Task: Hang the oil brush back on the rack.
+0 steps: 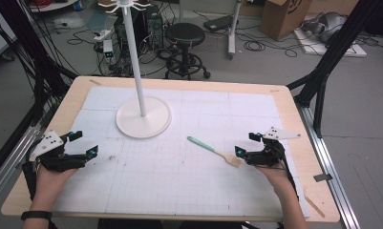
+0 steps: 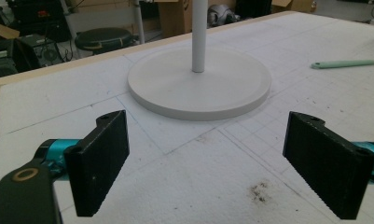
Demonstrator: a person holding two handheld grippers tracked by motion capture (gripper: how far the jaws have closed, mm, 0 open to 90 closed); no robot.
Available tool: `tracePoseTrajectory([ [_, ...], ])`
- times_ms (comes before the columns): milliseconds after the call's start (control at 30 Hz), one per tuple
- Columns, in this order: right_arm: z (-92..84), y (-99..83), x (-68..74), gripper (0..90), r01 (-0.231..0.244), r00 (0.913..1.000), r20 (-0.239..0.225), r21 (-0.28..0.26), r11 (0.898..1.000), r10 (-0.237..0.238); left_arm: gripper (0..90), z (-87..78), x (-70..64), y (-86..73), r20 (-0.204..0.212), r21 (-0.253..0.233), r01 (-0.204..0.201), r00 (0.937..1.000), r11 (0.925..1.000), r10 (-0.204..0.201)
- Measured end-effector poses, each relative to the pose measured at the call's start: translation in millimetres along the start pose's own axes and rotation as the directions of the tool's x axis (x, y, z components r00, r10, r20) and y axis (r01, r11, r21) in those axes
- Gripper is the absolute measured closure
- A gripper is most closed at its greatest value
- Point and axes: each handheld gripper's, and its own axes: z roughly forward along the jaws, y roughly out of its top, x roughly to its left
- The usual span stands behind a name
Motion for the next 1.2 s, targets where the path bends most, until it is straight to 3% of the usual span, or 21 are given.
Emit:
tracePoseTrajectory([
  [433, 40.9, 12.6, 11.7, 11.3, 0.064, 0.9969, -0.052, 0.100, 0.993, -0.059, 15.0, 1.7, -0.7, -0.8, 0.008, 0.011, -0.008, 0.9999, 0.9999, 0.008],
  [700, 62.5, 14.6, 20.1, 15.8, 0.104, 0.9927, -0.078, 0.166, 0.981, -0.092, 15.1, 2.7, -0.8, -1.3, 0.010, 0.017, -0.010, 0.9999, 0.9998, 0.010],
  [1000, 72.6, 9.5, 22.1, 39.2, 0.181, 0.9794, -0.132, 0.235, 0.955, -0.153, 15.1, 3.2, -0.8, -1.6, 0.014, 0.019, -0.013, 0.9998, 0.9997, 0.013],
  [1200, 75.2, 7.5, 21.8, 49.3, 0.195, 0.9779, -0.126, 0.263, 0.945, -0.167, 15.2, 3.9, -1.4, -1.7, 0.014, 0.025, -0.016, 0.9998, 0.9995, 0.016],
])
